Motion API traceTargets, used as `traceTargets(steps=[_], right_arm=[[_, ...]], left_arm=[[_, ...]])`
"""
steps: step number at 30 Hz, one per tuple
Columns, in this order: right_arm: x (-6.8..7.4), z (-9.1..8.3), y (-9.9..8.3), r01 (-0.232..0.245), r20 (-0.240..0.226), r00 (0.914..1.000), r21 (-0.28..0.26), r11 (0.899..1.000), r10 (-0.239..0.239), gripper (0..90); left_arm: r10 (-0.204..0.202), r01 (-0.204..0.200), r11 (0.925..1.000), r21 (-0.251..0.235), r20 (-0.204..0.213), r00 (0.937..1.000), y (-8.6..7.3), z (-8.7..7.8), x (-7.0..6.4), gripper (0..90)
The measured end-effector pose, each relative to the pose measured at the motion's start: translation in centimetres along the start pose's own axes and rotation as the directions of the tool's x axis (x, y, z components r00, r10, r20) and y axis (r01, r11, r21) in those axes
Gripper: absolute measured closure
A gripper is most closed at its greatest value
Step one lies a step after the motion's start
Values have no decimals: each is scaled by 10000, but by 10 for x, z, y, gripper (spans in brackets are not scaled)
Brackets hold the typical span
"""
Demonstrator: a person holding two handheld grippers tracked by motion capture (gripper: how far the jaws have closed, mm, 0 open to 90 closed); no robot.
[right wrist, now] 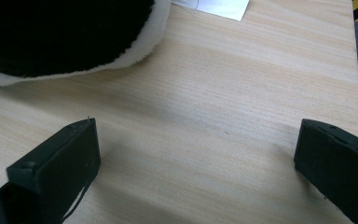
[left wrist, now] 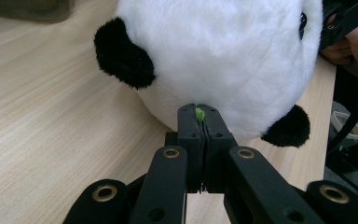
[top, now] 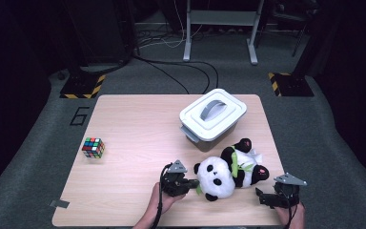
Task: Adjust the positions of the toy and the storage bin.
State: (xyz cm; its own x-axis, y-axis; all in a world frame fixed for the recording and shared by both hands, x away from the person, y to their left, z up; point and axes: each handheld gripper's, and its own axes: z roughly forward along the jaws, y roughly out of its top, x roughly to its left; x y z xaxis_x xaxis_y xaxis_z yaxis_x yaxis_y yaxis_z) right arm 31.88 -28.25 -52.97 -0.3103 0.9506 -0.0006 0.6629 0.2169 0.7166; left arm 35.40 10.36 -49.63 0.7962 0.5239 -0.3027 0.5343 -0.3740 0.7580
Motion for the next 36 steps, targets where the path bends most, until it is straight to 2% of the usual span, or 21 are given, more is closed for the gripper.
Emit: traceTargets(steps=[3, 4, 10, 13, 14, 22, 26, 36], right_arm=[[0, 0, 0, 3, -3, 10000, -4, 10000, -3, 0], [0, 0, 0, 3, 1, 10000, -2, 10000, -3, 0], [0, 0, 0, 45, -47, 10000, -8, 10000, -45, 0], [0, 0, 0, 43, -47, 10000, -4, 10000, -43, 0], [0, 0, 0, 45, -51, 10000, -6, 10000, -45, 0], [-1, 0, 0, 39, -69, 10000, -3, 10000, -39, 0], [0, 0, 0, 28, -61, 10000, -3, 10000, -28, 0], [-1, 0, 0, -5, -36, 10000, -7, 10000, 5, 0]], left_arm=[[6, -7, 10000, -77, -5, 10000, -1, -1, 0, 890], [179, -179, 9998, -63, 21, 9998, -1, -2, 0, 890], [407, -406, 9991, -76, 94, 9991, 2, -12, 2, 891], [401, -400, 9992, -86, 95, 9992, 1, -14, 5, 892], [211, -207, 9996, -180, 188, 9996, -2, -16, 6, 893], [419, -420, 9991, 31, 241, 9988, -6, -30, 9, 893], [407, -412, 9991, 128, 344, 9986, -11, -37, 10, 893], [212, -214, 9998, 53, 256, 9994, -23, -55, 17, 893]])
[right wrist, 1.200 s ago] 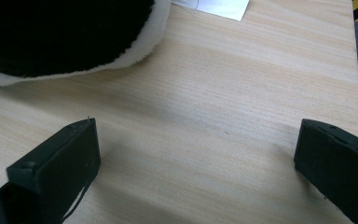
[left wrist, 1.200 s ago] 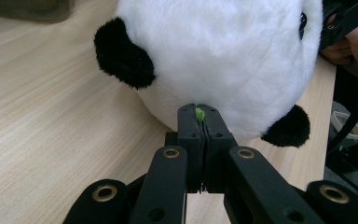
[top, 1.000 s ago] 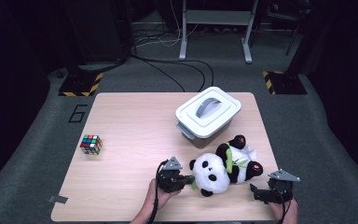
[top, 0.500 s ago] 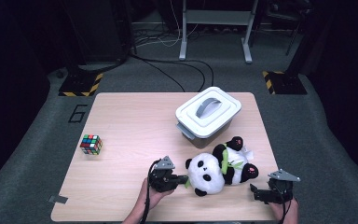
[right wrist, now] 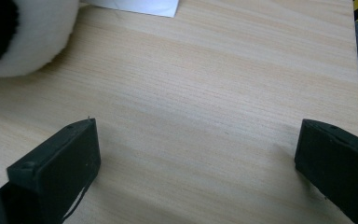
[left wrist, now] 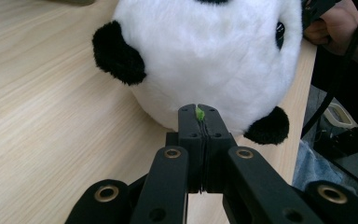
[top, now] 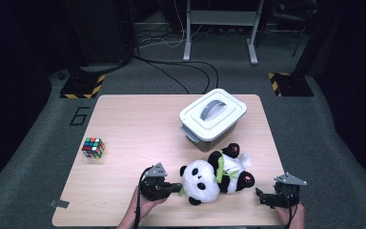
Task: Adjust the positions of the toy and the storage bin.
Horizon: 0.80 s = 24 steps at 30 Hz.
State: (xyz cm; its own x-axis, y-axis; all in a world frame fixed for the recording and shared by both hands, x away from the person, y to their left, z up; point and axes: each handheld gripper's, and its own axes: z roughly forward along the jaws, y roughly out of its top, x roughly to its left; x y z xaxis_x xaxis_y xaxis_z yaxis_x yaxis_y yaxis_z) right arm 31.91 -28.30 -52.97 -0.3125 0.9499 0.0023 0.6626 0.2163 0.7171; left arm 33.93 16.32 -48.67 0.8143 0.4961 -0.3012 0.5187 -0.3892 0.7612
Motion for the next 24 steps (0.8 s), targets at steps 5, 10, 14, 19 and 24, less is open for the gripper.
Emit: traceTargets(steps=[5, 10, 14, 19, 24], right_arm=[[1, 0, 0, -26, 75, 10000, 25, 10000, 26, 0], [1, 0, 2, -82, 98, 9999, 86, 9999, 82, 0], [0, 4, 6, -31, 60, 10000, 89, 10000, 31, 0], [-1, 10, 12, 8, 52, 10000, 121, 9999, -8, 0], [-3, 16, 16, -21, 50, 10000, 42, 10000, 21, 0]], left_arm=[[-126, 126, 9999, -25, -129, 9998, -6, -11, 6, 893], [-329, 327, 9994, -145, -129, 9994, -11, -17, 12, 893], [-327, 326, 9994, -100, -78, 9994, -13, -22, 13, 893], [-361, 361, 9993, 35, 25, 9993, -16, -29, 17, 893], [-485, 485, 9988, 60, 119, 9988, -22, -41, 24, 893]])
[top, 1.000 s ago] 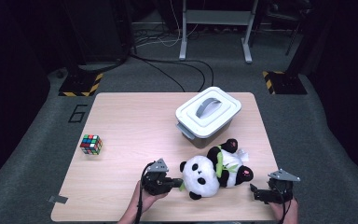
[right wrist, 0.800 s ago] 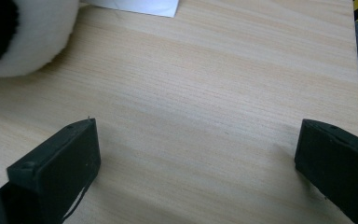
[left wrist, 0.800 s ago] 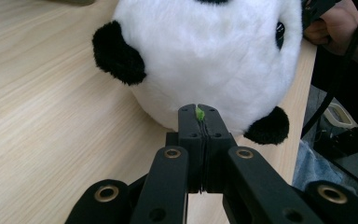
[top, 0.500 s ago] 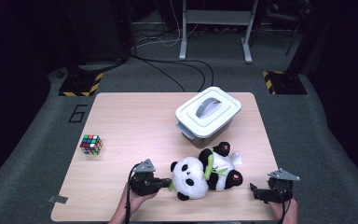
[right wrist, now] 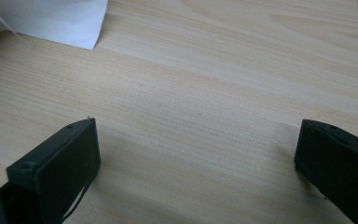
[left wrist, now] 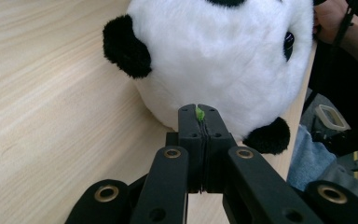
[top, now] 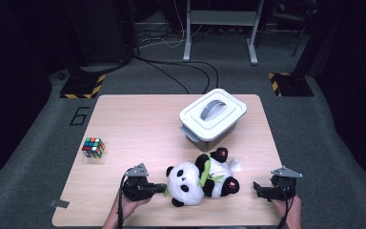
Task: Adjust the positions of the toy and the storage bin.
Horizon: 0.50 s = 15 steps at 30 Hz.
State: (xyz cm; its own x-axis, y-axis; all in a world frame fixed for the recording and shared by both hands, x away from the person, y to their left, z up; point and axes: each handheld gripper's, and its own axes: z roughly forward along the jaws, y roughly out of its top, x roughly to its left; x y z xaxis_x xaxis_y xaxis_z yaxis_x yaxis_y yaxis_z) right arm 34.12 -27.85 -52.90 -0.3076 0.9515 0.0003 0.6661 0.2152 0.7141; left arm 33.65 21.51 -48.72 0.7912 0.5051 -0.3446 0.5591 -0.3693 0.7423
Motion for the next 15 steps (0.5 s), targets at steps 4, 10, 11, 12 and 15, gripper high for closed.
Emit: traceTargets(steps=[4, 10, 11, 12, 15], right_arm=[[2, 0, -1, -87, 142, 9999, -56, 9999, 88, 0], [4, 4, 3, -201, 270, 9994, -27, 9998, 202, 0], [4, 4, 3, -201, 270, 9994, -27, 9998, 202, 0], [7, 3, 3, -266, 408, 9988, -88, 9996, 270, 0], [8, 3, 3, -147, 508, 9986, -147, 9998, 154, 0]], left_arm=[[45, -45, 10000, 6, -110, 9999, -3, -7, 1, 892], [15, -13, 10000, 72, -311, 9995, -12, -24, 8, 892], [15, -13, 10000, 72, -311, 9995, -12, -24, 8, 892], [-165, 164, 9998, -61, -262, 9995, -14, -27, 9, 893], [-412, 412, 9992, -3, -94, 9991, -16, -32, 17, 892]])
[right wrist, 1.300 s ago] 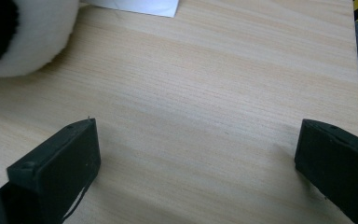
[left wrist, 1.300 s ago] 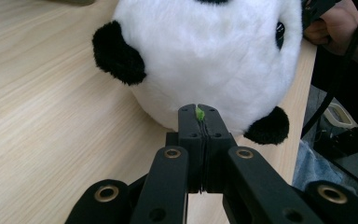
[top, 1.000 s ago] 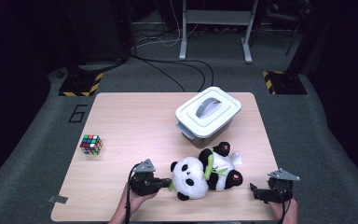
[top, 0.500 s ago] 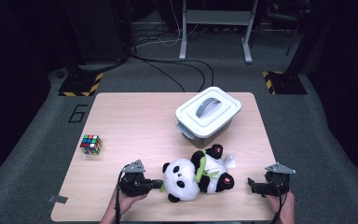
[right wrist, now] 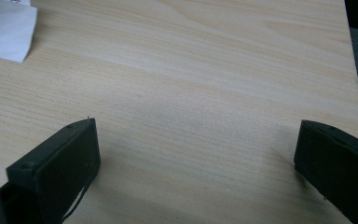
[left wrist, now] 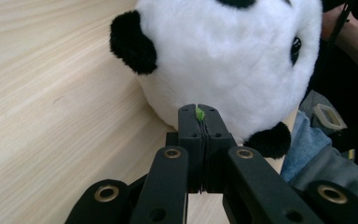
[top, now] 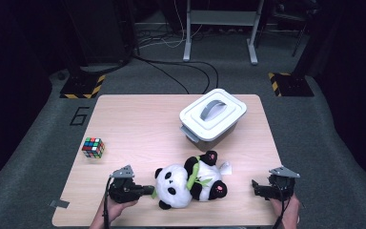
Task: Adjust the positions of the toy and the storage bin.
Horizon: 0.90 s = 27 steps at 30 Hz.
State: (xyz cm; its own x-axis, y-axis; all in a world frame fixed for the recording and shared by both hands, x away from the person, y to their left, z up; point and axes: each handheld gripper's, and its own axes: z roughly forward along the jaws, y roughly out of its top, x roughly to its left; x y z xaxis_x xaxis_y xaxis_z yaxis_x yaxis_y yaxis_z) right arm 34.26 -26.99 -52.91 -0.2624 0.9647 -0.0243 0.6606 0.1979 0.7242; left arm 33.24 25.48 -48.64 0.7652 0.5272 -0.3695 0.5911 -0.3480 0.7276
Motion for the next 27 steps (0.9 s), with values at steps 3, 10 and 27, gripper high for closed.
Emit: traceTargets(steps=[3, 10, 27], right_arm=[[-2, 1, 1, -169, -115, 9998, 107, 9998, 171, 0], [-2, 1, 1, -236, -102, 9997, 97, 9997, 237, 0], [-2, 1, 1, -185, 50, 9998, 64, 9998, 185, 0]], left_arm=[[321, -313, 9991, 302, -289, 9991, 6, -5, 3, 892], [-148, 155, 9996, 247, -269, 9995, -2, -5, 7, 892], [-473, 571, 9938, 959, -1017, 9937, 7, -34, 34, 891]])
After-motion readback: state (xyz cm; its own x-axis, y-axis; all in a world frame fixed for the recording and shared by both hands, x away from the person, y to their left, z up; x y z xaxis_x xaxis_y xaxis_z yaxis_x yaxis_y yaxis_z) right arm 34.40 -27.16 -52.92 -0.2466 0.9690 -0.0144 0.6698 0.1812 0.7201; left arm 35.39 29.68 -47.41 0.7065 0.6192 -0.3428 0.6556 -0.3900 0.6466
